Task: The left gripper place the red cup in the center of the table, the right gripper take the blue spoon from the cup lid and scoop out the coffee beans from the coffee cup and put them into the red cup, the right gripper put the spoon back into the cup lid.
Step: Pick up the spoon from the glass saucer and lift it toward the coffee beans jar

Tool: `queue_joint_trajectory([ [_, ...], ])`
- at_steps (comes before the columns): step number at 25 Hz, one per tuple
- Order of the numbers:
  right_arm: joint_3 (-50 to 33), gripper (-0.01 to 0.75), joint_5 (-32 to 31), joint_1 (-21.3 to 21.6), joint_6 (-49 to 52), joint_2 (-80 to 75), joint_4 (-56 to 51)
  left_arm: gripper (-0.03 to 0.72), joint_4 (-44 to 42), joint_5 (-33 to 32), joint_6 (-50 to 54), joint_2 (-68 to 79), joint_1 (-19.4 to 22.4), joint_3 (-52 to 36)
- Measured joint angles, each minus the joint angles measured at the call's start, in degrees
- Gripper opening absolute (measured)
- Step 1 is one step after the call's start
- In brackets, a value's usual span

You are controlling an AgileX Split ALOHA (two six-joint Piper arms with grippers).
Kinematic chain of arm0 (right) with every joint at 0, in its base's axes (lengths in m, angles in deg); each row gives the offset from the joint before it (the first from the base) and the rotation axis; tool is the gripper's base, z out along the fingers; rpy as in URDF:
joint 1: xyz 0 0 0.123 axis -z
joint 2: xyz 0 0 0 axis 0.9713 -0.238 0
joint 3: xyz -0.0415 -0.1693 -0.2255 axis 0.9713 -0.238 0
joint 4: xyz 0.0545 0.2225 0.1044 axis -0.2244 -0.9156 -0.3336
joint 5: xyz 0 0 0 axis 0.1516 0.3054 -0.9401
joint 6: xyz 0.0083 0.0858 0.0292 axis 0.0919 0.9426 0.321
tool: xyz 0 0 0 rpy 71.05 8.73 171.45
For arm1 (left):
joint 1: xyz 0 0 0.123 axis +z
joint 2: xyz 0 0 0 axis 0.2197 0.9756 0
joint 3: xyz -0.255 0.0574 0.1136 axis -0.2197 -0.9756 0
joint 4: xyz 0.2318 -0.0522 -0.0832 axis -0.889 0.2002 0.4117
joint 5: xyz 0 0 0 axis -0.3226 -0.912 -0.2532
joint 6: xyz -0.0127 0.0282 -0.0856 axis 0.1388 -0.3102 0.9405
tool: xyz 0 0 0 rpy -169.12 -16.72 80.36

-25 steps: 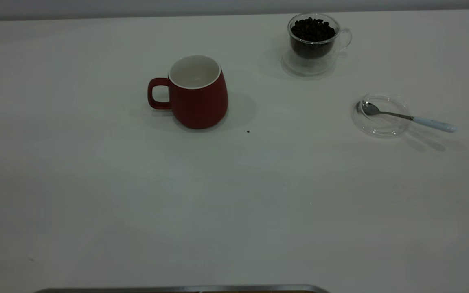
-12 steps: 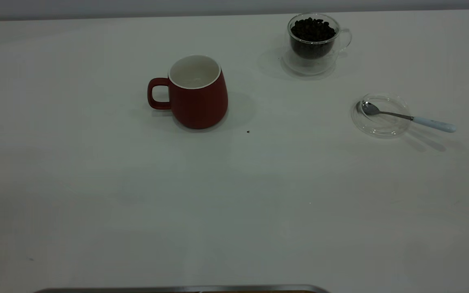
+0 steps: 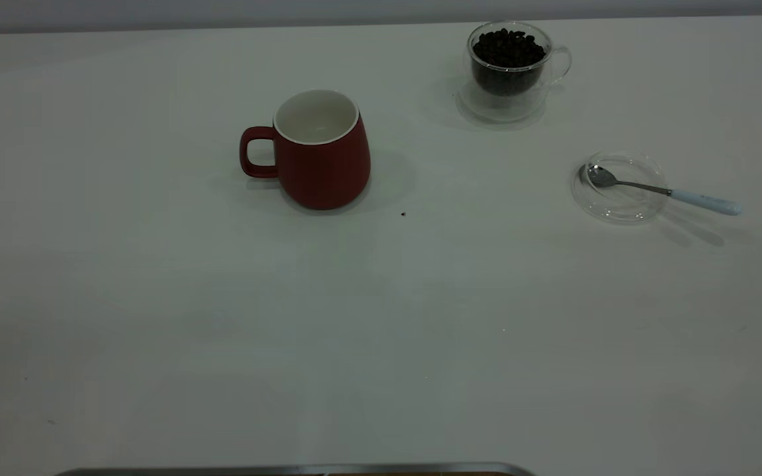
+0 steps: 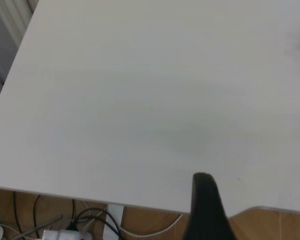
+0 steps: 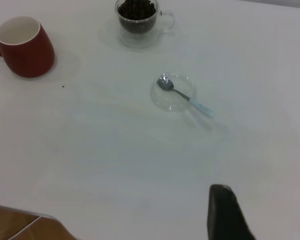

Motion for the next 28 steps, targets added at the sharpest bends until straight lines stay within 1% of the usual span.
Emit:
queue_joint_trajectory([
  [25, 0.0, 0.405, 0.0, 0.0, 0.0, 0.0, 0.0, 0.578, 0.0, 0.0, 0.07, 0.0, 0.0, 0.0],
  [28, 0.0, 0.424, 0.06, 0.0, 0.23, 0.0, 0.0, 0.578, 0.0, 0.0, 0.07, 0.0, 0.0, 0.0],
])
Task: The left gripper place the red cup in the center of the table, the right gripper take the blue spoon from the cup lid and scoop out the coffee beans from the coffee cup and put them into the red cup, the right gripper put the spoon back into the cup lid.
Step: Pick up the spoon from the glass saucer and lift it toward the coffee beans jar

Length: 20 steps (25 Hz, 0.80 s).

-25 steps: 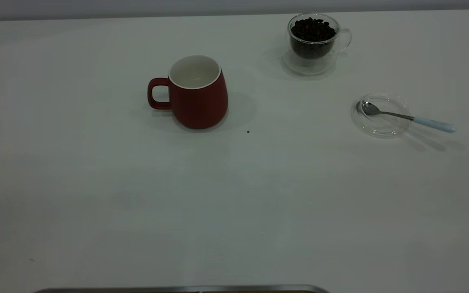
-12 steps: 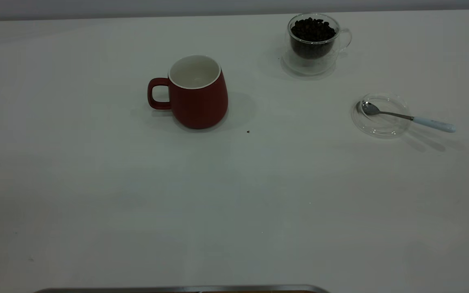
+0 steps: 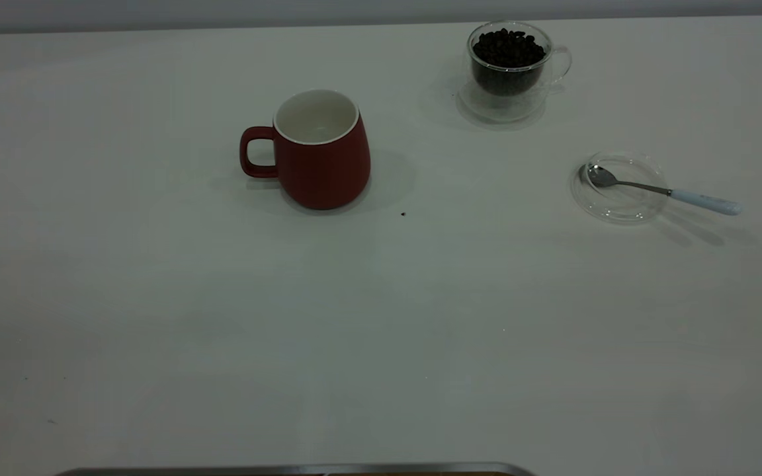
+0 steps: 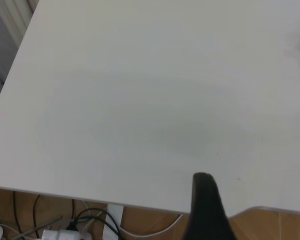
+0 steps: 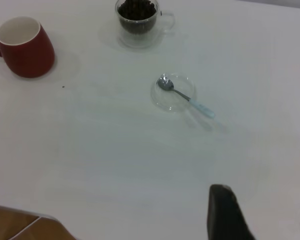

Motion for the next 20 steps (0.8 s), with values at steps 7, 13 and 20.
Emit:
queue_joint_trajectory([
  [7, 2.04, 0.568, 10.72, 0.0, 1.21, -13.69, -0.07, 0.577, 0.0, 0.0, 0.0, 0.0, 0.0, -0.01],
  [13, 2.32, 0.587, 26.63, 0.0, 4.79, -36.04, -10.81, 0.577, 0.0, 0.0, 0.0, 0.0, 0.0, -0.01],
  [20, 2.32, 0.587, 39.73, 0.0, 3.28, -59.02, -26.76, 0.577, 0.0, 0.0, -0.14, 0.0, 0.0, -0.01],
])
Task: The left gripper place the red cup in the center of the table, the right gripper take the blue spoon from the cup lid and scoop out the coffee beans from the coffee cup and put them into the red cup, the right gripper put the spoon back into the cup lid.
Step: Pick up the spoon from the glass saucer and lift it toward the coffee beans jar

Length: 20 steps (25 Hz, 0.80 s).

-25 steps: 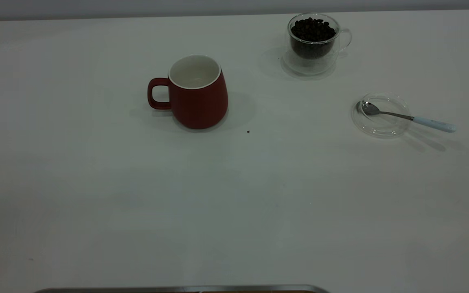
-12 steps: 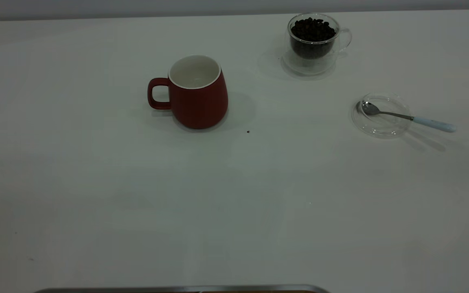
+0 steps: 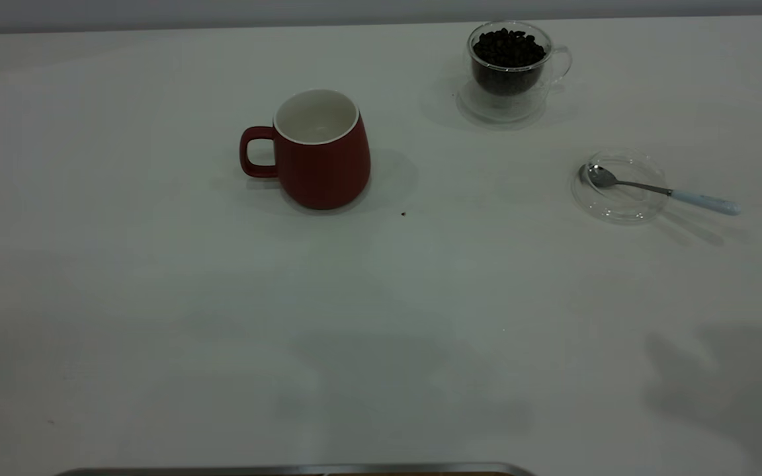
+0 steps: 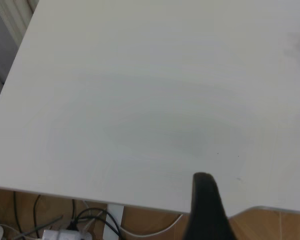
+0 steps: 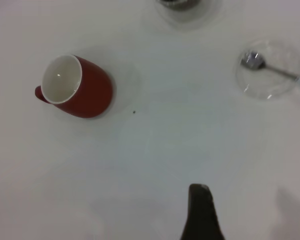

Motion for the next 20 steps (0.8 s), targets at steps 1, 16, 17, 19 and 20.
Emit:
queue_joint_trajectory([
  [1, 0.0, 0.587, 1.16, 0.0, -1.31, -2.1, -2.09, 0.577, 0.0, 0.0, 0.0, 0.0, 0.0, 0.0],
  [16, 0.2, 0.587, -2.18, 7.1, -47.34, -25.0, -53.92, 0.577, 0.0, 0.0, 0.05, 0.0, 0.0, 0.0],
  [17, 0.24, 0.587, -4.01, 8.79, -51.44, -26.74, -56.87, 0.577, 0.0, 0.0, 0.05, 0.0, 0.0, 0.0],
  [19, 0.37, 0.587, -7.88, 12.45, -57.62, -30.03, -61.15, 0.577, 0.0, 0.0, 0.05, 0.0, 0.0, 0.0],
  [20, 0.44, 0.587, -9.55, 14.07, -60.19, -31.92, -63.02, 0.577, 0.0, 0.0, 0.05, 0.0, 0.0, 0.0],
])
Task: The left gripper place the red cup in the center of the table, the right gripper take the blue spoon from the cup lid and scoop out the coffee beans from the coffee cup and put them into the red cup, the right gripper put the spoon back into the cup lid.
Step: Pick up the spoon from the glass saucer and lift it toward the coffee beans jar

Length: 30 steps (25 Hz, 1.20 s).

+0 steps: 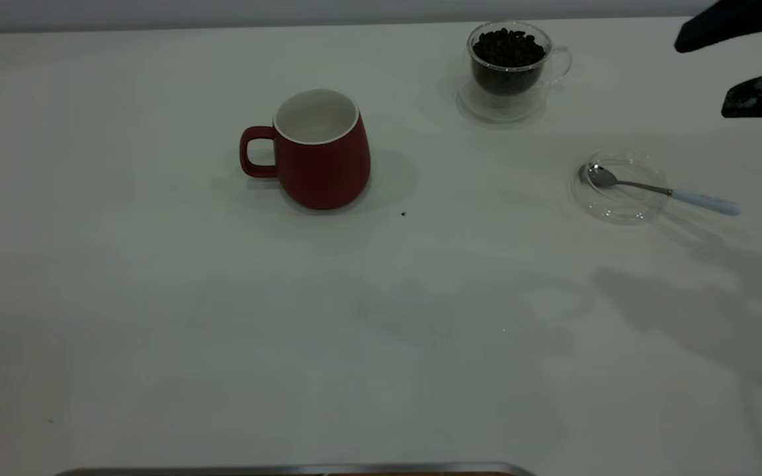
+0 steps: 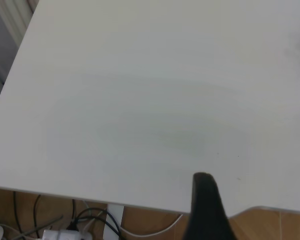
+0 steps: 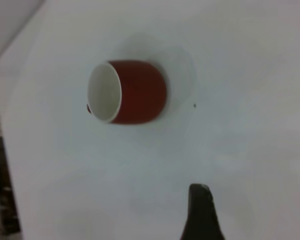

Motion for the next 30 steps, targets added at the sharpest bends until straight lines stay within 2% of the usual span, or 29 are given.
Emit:
queue_joint_trajectory([
  [10, 0.11, 0.587, -11.81, 12.15, -19.32, -19.73, -10.4, 0.577, 0.0, 0.0, 0.15, 0.0, 0.0, 0.0],
  [14, 0.11, 0.587, -17.94, 17.22, -25.68, -27.71, -11.5, 0.577, 0.0, 0.0, 0.15, 0.0, 0.0, 0.0],
  [21, 0.77, 0.587, -22.57, 25.03, -34.36, -38.29, -11.57, 0.577, 0.0, 0.0, 0.15, 0.0, 0.0, 0.0],
  [25, 3.24, 0.587, -25.79, 27.68, -37.97, -43.92, -11.57, 0.577, 0.0, 0.0, 0.15, 0.0, 0.0, 0.0],
  [30, 8.69, 0.587, -28.68, 27.82, -39.1, -50.51, -11.59, 0.577, 0.0, 0.0, 0.15, 0.0, 0.0, 0.0],
])
